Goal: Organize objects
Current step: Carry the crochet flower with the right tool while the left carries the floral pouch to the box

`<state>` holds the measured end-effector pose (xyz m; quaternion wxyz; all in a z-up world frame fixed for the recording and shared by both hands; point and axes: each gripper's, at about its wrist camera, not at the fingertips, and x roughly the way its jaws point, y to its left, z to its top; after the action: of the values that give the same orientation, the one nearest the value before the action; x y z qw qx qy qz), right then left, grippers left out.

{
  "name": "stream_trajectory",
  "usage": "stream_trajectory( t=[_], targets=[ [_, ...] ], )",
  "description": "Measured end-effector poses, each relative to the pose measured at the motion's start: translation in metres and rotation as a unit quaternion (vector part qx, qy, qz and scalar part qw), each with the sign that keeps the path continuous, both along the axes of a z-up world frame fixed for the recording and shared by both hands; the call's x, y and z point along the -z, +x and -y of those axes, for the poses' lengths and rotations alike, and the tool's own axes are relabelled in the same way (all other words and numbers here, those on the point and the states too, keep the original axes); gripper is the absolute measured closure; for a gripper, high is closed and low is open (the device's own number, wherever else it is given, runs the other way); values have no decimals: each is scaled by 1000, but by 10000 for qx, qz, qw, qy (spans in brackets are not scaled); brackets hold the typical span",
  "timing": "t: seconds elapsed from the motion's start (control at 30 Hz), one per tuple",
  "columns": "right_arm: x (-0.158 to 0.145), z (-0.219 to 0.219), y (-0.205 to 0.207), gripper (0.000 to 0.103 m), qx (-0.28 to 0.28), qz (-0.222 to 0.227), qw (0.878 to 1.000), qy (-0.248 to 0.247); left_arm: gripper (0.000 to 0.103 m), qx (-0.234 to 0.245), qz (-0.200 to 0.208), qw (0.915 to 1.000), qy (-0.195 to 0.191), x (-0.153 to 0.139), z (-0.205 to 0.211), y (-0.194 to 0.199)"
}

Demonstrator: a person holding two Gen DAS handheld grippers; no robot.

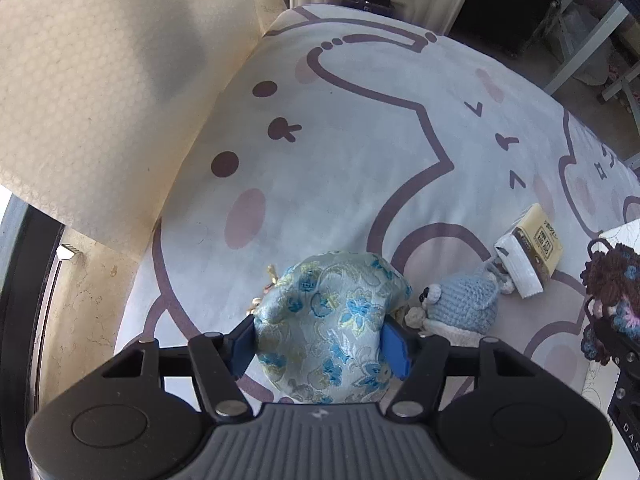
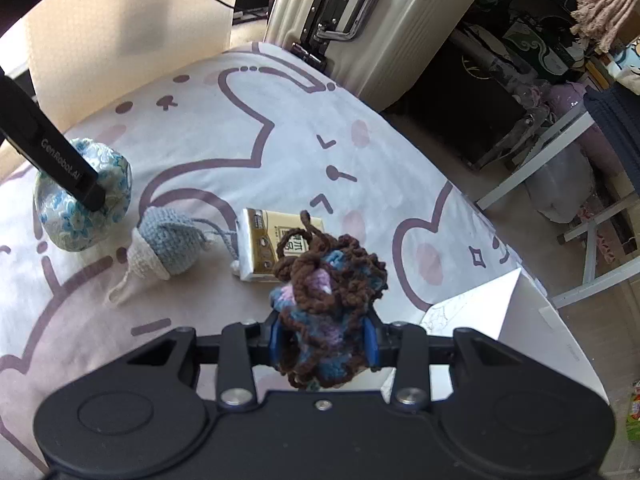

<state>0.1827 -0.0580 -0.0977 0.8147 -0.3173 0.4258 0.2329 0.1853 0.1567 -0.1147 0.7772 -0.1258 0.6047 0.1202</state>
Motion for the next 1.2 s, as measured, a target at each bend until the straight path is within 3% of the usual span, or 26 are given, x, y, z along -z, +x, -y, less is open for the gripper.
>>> stream_trajectory(
  t=[0.5,0.97,1.2],
  targets=[
    [-57,54,-27,64,858,-197,9868,1362,39,463,860,9951,119,-65,32,-29],
    [-86,138,-41,63,1552,-187,9745,1610,39,1143,1345,9843,26,-102,103,-39],
    [-93,179,-49,63,1800,-80,9670,1804,39,1266,1315,9832,-4,-105,136,-42]
  ],
)
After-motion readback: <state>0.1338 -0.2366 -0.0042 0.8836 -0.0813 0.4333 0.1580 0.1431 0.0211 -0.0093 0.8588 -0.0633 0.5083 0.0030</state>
